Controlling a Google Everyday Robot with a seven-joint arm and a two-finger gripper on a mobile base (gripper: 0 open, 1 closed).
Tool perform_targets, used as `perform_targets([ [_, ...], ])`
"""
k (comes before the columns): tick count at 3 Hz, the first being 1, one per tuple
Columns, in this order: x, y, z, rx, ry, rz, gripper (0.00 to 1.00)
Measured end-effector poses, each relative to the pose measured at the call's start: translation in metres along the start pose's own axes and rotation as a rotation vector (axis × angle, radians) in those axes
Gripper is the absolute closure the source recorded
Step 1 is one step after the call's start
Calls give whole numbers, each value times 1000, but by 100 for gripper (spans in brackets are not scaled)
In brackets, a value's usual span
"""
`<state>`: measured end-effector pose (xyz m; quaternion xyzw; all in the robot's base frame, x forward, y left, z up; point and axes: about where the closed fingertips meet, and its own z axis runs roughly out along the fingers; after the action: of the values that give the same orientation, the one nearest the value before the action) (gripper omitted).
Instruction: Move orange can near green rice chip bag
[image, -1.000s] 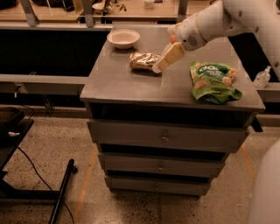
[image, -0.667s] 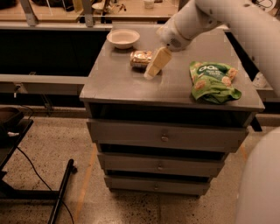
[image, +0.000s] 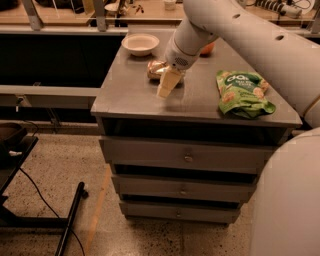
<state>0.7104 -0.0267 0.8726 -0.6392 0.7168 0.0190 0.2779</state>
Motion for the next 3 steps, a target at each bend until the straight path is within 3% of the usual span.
perform_targets([
  [2, 11, 5, 24, -59, 55, 2, 65],
  [3, 15, 0, 18, -69, 33, 20, 88],
])
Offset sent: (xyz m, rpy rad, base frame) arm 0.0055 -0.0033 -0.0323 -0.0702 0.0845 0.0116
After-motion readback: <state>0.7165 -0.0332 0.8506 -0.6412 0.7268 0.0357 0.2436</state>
